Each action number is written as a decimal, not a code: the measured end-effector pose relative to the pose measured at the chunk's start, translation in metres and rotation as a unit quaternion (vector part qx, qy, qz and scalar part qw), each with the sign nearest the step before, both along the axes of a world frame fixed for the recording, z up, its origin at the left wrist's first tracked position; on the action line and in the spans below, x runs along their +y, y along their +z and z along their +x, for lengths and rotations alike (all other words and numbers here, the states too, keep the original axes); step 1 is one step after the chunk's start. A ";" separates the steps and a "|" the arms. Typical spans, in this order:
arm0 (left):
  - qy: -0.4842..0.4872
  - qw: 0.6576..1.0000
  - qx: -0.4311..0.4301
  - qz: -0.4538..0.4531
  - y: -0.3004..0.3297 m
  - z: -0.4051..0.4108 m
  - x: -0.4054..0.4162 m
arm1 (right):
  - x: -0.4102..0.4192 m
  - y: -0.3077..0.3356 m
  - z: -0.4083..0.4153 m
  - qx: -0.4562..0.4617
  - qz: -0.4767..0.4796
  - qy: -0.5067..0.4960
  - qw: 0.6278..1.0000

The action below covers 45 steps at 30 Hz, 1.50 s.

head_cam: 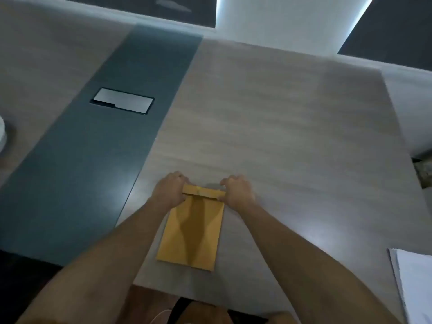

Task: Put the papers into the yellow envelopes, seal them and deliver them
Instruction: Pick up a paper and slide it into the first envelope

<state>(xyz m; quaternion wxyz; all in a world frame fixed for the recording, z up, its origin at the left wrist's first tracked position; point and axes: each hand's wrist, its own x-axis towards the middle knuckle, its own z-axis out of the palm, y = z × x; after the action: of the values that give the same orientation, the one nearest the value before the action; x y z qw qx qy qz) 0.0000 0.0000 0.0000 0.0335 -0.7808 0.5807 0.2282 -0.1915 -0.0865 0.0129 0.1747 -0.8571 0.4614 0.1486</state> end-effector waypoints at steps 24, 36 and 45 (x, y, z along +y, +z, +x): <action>-0.089 0.995 0.014 -0.048 -0.010 -0.006 -0.039 | -0.016 -0.021 -0.033 -0.121 0.031 -0.158 0.980; -0.062 0.981 0.178 -0.044 -0.010 -0.143 -0.076 | -0.013 -0.016 -0.182 -0.190 0.012 -0.340 0.921; -0.039 0.978 0.192 -0.069 -0.014 -0.268 -0.081 | -0.007 -0.024 -0.290 -0.199 0.012 -0.425 0.883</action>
<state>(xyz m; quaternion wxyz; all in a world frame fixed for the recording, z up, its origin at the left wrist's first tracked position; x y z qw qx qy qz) -0.2679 -0.0810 -0.0144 -0.1236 -0.6997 0.6203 0.3322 -0.4818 -0.0938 -0.0116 0.3192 -0.5878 0.7354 -0.1080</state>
